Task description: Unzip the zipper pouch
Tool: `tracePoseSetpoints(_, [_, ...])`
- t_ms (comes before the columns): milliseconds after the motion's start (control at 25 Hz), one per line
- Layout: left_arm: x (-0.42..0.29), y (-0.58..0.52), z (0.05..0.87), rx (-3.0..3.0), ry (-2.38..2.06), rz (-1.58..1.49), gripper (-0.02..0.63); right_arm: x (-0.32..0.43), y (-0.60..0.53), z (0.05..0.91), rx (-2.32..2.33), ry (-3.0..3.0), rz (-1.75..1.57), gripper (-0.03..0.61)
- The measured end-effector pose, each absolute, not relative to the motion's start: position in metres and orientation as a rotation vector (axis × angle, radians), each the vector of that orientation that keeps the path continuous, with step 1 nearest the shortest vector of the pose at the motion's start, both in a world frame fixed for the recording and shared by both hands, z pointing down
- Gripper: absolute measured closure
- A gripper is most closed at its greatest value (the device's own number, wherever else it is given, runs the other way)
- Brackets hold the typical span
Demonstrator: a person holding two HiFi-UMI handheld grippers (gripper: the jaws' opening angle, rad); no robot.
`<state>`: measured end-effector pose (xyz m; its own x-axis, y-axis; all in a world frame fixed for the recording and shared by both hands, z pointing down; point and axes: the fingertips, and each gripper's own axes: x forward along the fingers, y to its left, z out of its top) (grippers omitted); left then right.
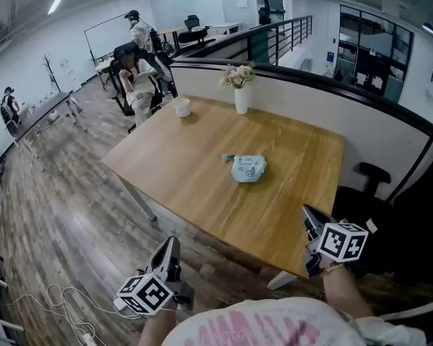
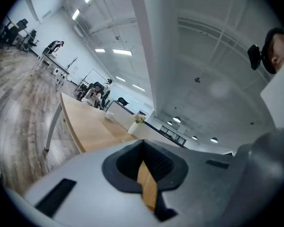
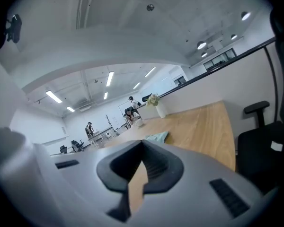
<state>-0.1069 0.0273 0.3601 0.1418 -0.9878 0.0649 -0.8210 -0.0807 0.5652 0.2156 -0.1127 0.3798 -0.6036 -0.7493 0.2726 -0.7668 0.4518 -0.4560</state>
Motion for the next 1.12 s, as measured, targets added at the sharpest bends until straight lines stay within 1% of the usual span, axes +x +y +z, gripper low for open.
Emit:
tracePoseSetpoints(240, [-0.092,-0.005,0.405,1.875,-1.676,-0.384,0.615,0.215,-0.155,0.432,1.334,-2.542,0.946,0.581])
tracePoseSetpoints(440, [-0.099,-0.026,0.43,1.795,-1.641,-0.375,0.615,0.197,-0.171,0.473,1.275,-2.449,1.109,0.581])
tracePoseSetpoints(560, [-0.105,-0.049,0.443,1.793,-1.623,-0.338,0.615,0.187,-0.181,0.492,1.265,-2.397,1.149,0.581])
tracePoseSetpoints(840, [-0.134,-0.142,0.463,1.842,-1.487,-0.314,0.615,0.169,-0.239,0.528,1.388,-2.286,1.254,0.582])
tracePoseSetpoints(1120, [-0.168,-0.247,0.479,1.883,-1.332,-0.218,0.615,0.154,-0.294,0.54,1.574,-2.161,1.347,0.581])
